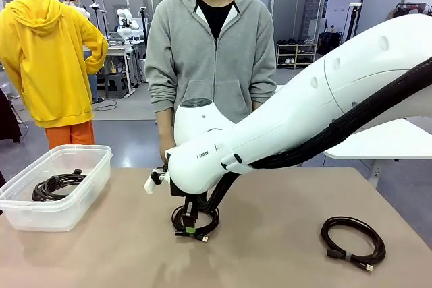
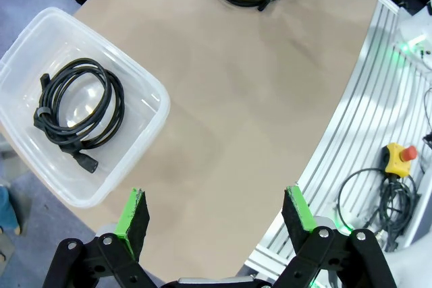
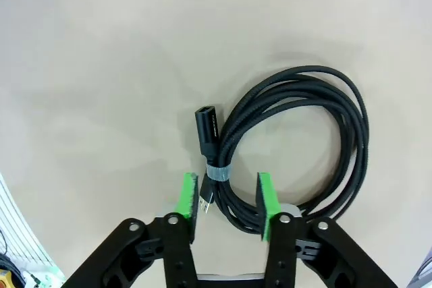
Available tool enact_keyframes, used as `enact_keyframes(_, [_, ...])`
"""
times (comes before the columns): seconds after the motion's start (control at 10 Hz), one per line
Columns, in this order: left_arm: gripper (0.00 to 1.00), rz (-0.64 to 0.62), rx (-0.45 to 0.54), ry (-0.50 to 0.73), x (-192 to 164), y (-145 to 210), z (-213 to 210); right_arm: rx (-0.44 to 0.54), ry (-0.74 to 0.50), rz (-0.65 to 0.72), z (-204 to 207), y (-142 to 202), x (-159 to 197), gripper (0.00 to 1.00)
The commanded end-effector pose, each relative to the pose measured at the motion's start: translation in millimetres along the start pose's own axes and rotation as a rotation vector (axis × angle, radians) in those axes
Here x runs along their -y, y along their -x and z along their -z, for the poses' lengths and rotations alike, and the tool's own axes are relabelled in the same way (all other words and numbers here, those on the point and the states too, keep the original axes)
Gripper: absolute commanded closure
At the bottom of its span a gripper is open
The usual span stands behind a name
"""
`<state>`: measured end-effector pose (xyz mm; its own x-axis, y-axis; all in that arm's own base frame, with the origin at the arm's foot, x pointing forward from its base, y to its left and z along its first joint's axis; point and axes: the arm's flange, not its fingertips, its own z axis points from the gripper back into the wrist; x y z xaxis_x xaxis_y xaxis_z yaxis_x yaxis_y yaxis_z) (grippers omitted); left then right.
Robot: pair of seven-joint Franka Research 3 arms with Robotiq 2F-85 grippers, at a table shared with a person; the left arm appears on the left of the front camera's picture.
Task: Organize and store the cables.
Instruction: Place the USB Extension Cable into the Organizing box.
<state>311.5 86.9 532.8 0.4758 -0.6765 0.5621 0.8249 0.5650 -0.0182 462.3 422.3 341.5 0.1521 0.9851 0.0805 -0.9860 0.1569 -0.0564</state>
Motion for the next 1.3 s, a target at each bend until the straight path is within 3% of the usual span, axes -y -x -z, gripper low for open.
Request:
enact_keyframes(0.0, [0.00, 0.000, 0.000, 0.000, 0, 0, 0, 0.022, -0.014, 0.054, -22, 13, -3, 0.00])
enact_keyframes(0.1, [0.00, 0.051, 0.007, 0.045, 2, -11, 4, 0.046, -0.004, 0.076, -32, 19, -4, 0.26])
enact_keyframes(0.2, [0.00, 0.100, -0.002, 0.055, 5, -28, 9, 0.089, 0.002, 0.113, -48, 33, -2, 0.00])
enact_keyframes(0.6, [0.00, 0.263, -0.087, 0.104, 27, -111, 33, 0.342, -0.002, 0.255, -113, 151, 13, 0.00])
enact_keyframes(0.8, [0.00, 0.301, -0.157, 0.135, 39, -159, 75, 0.497, 0.040, 0.299, -149, 237, 6, 0.00])
enact_keyframes(1.0, [0.00, 0.293, -0.175, 0.170, 54, -199, 124, 0.637, 0.064, 0.377, -178, 323, -1, 0.00])
enact_keyframes(1.2, [0.00, 0.362, -0.176, 0.212, 75, -234, 180, 0.751, 0.057, 0.407, -201, 410, -11, 0.00])
